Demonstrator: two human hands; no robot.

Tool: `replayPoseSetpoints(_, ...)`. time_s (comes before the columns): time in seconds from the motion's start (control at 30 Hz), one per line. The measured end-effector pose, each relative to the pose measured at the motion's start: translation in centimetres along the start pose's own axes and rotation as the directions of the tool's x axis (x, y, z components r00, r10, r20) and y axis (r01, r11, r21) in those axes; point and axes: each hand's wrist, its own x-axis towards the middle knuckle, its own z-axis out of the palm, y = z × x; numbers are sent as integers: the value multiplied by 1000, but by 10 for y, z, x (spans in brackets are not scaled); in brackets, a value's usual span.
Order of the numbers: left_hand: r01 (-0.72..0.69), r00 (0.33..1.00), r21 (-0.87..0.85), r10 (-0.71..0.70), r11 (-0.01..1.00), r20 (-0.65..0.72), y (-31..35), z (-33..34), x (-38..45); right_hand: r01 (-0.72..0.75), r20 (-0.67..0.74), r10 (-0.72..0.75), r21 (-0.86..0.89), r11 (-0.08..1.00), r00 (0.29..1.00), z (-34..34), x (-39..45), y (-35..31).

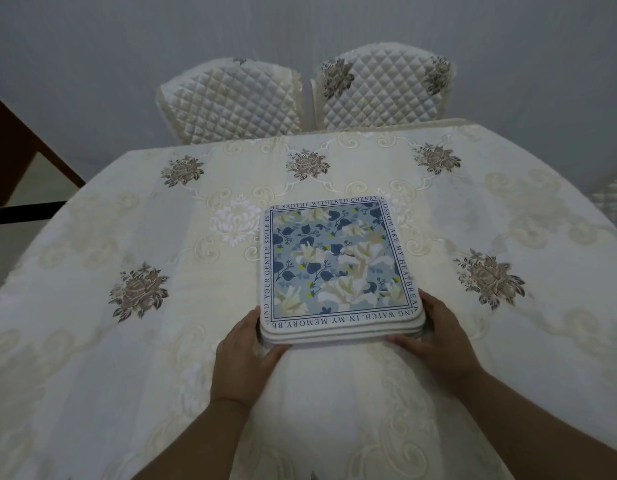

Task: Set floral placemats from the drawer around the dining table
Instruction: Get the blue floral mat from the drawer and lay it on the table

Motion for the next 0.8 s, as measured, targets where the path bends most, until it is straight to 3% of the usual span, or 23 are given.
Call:
replayPoseSetpoints(0.23,24,999,43,-23,999,-32,0,2,0,-120,-27,119,-32,992,993,4,-6,5)
replayPoseSetpoints(0.43,77,995,21,-76,997,-57,-4,7,-5,-140,3,140,-53,989,990,8,2,-3)
replayPoseSetpoints(0.57,142,988,-9,-142,990,-62,-6,5,-6,-190,87,180,128,973,980,14,10,-13)
replayPoseSetpoints(0.67,144,988,-22,-145,989,-48,-6,4,-5,-249,25,251,240,938,968,19,11,-25)
replayPoseSetpoints(0.8,154,986,10,-153,988,-63,1,3,-6,-318,-160,375,294,901,913,27,17,-42)
